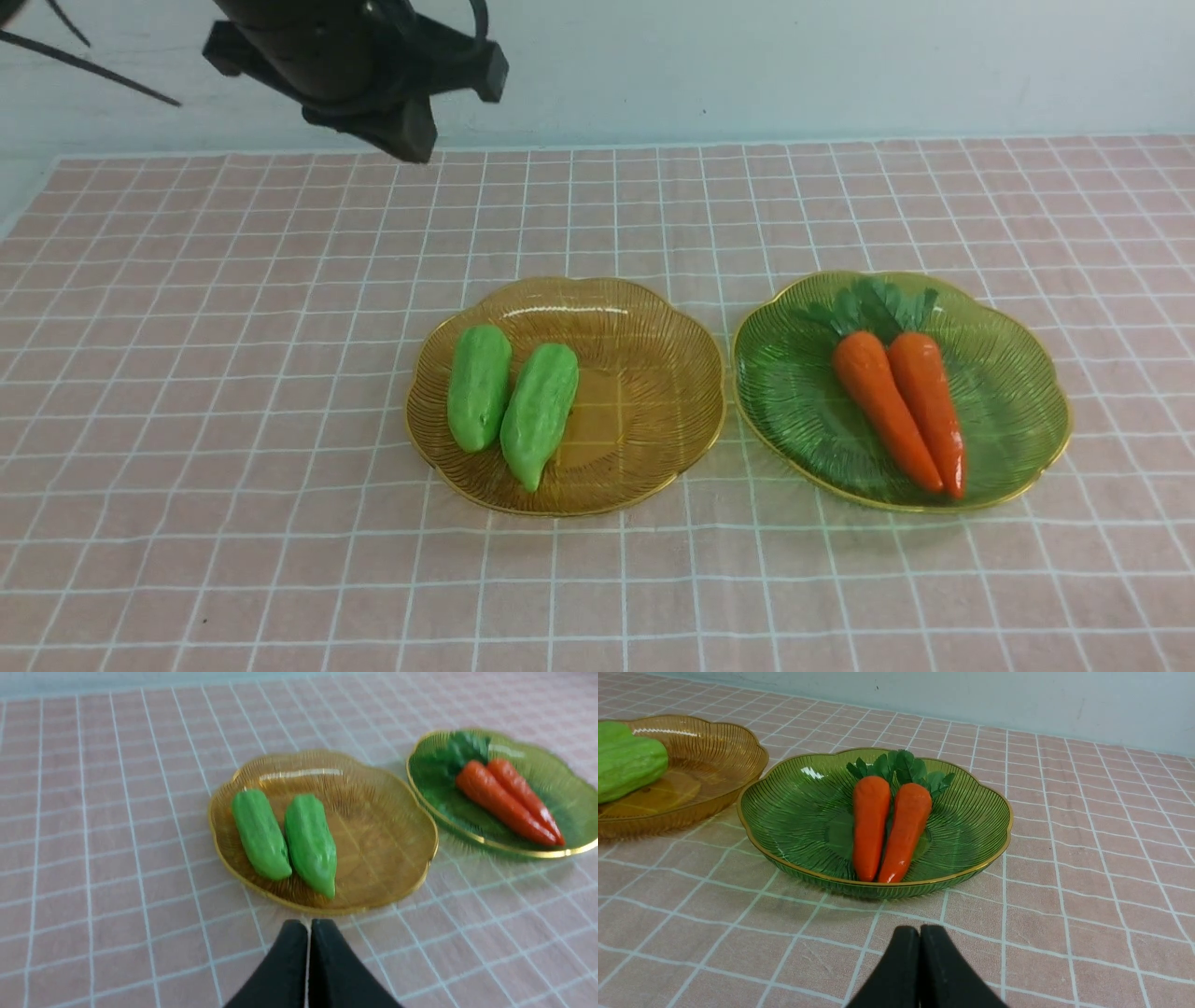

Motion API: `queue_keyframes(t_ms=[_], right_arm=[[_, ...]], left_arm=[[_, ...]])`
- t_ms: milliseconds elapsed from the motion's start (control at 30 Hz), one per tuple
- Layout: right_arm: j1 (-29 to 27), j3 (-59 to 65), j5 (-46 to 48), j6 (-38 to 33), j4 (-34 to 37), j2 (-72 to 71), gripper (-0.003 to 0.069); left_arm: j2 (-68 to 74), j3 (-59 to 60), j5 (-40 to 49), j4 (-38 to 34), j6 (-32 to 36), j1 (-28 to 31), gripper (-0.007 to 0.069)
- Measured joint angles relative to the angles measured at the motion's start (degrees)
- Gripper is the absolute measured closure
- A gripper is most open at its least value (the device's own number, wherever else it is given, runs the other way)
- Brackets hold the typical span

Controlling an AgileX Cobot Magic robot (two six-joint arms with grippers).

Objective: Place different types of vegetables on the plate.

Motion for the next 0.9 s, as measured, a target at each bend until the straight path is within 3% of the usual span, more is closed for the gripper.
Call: queue_keyframes(t_ms=[133, 600, 900], right_arm=[[0.0, 0.0, 0.0, 0.0, 0.0, 0.0, 0.0676], [0.0, 0.0, 0.0, 0.0, -0.1, 0.0, 0.0676], [0.0, 0.0, 0.0, 0.0, -0.1, 0.0, 0.0676]], left_arm=[[-5.4, 6.1, -7.9, -0.5, 0.0, 0.0, 0.0628], [-7.6, 11.3, -10.2, -0.6, 2.2, 0.5, 0.0628], [-20.8, 25.7, -14.3, 4.8, 2.1, 15.8, 0.0628]])
